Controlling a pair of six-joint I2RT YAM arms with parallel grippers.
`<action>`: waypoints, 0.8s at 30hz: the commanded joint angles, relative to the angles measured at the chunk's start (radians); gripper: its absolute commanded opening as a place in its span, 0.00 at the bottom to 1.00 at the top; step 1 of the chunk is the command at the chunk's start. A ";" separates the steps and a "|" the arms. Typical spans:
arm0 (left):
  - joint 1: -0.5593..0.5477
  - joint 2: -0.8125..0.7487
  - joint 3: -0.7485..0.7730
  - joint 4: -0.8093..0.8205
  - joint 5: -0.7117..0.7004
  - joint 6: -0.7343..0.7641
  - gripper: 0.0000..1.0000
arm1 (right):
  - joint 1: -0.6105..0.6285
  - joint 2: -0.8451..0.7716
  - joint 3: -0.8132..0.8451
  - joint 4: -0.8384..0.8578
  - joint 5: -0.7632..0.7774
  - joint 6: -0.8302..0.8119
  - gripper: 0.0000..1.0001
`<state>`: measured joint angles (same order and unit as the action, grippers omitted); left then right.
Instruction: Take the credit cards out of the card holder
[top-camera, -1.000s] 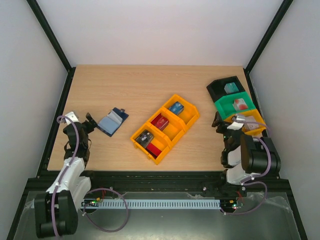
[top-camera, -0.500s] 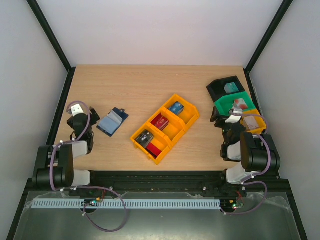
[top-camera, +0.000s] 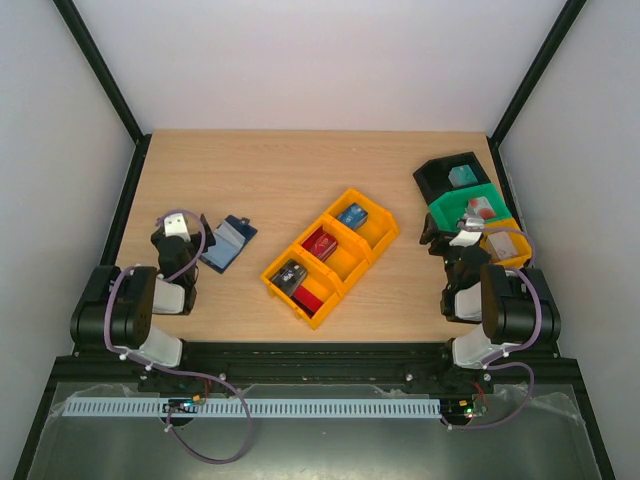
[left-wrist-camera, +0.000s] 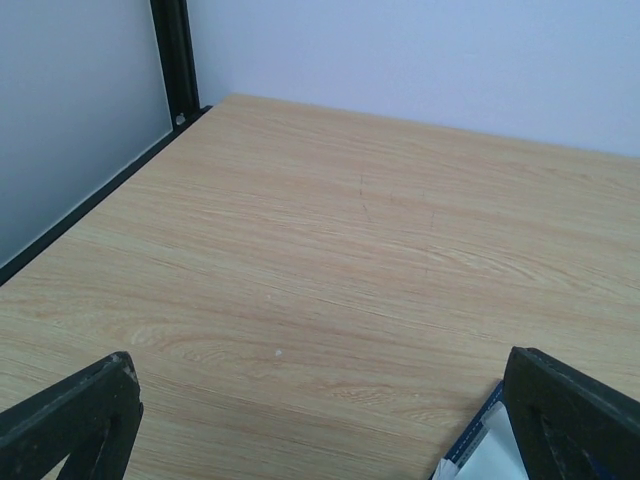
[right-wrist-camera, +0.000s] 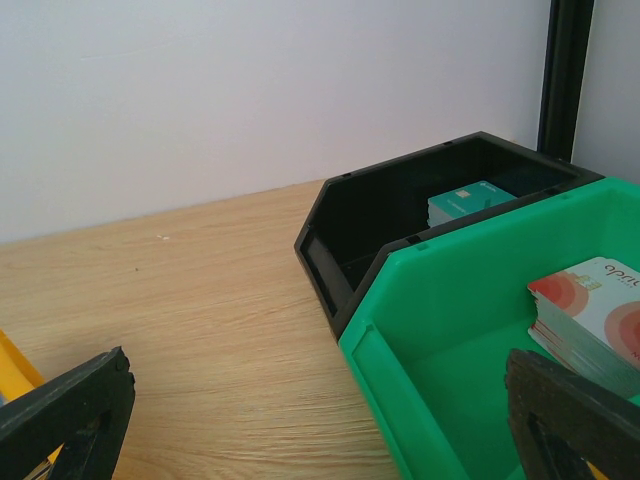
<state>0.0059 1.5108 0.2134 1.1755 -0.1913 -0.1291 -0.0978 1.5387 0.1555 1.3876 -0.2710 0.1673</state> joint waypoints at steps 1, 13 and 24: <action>-0.003 0.013 -0.004 0.128 -0.008 0.024 1.00 | 0.004 -0.002 0.010 0.018 0.011 -0.015 0.99; -0.004 0.014 -0.001 0.125 -0.010 0.026 1.00 | 0.004 -0.003 0.013 0.013 0.009 -0.016 0.99; -0.008 0.017 0.007 0.116 -0.016 0.031 1.00 | 0.004 0.001 0.020 0.003 0.012 -0.017 0.99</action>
<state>0.0048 1.5200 0.2100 1.2442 -0.1951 -0.1108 -0.0978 1.5387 0.1555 1.3853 -0.2710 0.1669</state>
